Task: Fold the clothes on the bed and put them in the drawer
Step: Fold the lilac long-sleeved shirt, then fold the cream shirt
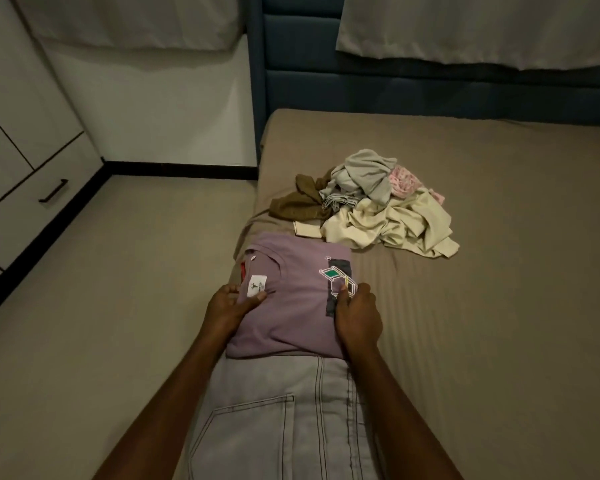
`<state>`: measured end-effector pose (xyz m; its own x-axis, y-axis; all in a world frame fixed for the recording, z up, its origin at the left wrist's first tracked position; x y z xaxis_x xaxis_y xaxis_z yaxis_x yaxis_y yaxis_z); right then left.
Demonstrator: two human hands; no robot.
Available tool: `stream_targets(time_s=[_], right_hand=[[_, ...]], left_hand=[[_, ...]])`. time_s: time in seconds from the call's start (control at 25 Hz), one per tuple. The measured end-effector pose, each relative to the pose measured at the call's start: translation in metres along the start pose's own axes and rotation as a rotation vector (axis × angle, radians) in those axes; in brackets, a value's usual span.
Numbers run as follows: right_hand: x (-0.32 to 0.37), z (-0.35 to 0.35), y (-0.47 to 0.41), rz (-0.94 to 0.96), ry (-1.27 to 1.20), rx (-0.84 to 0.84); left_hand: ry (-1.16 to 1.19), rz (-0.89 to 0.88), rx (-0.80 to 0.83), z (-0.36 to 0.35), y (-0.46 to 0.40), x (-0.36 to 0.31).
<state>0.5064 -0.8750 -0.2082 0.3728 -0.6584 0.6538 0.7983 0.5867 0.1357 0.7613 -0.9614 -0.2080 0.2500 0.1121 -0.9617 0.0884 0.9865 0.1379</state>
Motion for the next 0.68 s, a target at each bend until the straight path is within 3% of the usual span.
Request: stream_targets(time_s=[0.08,0.16,0.2,0.28,0.44,0.68], right_hand=[[0.001,0.004,0.008,0.130,0.107,-0.174],[0.011,0.004,0.014,0.274,0.172,-0.270],[0.019,0.001,0.015,0.341,0.215,-0.271],[0.032,-0.009,0.018,0.439,0.270,-0.202],[0.027,-0.038,0.012,0.499,0.356,-0.096],[0.026,-0.035,0.011,0.517,0.253,-0.061]], left_hand=[[-0.210,-0.111,-0.134,0.006,0.002,-0.011],[-0.552,-0.430,-0.284,-0.003,0.008,-0.029],[-0.630,-0.594,-0.286,-0.014,0.009,-0.040],[-0.728,-0.761,-0.126,-0.047,0.002,-0.046],[-1.021,-0.742,0.101,-0.089,-0.016,-0.013],[-1.022,-0.786,-0.013,-0.091,-0.019,-0.010]])
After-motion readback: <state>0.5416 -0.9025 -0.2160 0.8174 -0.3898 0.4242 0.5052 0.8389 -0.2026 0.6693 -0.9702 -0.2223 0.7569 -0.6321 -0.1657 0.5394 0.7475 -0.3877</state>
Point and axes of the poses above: each hand's wrist, its own y-axis away from the middle knuckle, its own z-axis out of the back of the hand, x = y × z, the point moved 2 cm from there along -y, towards the middle knuckle, and after that the axes turned 10 degrees about -z, right-handed, at the moved point
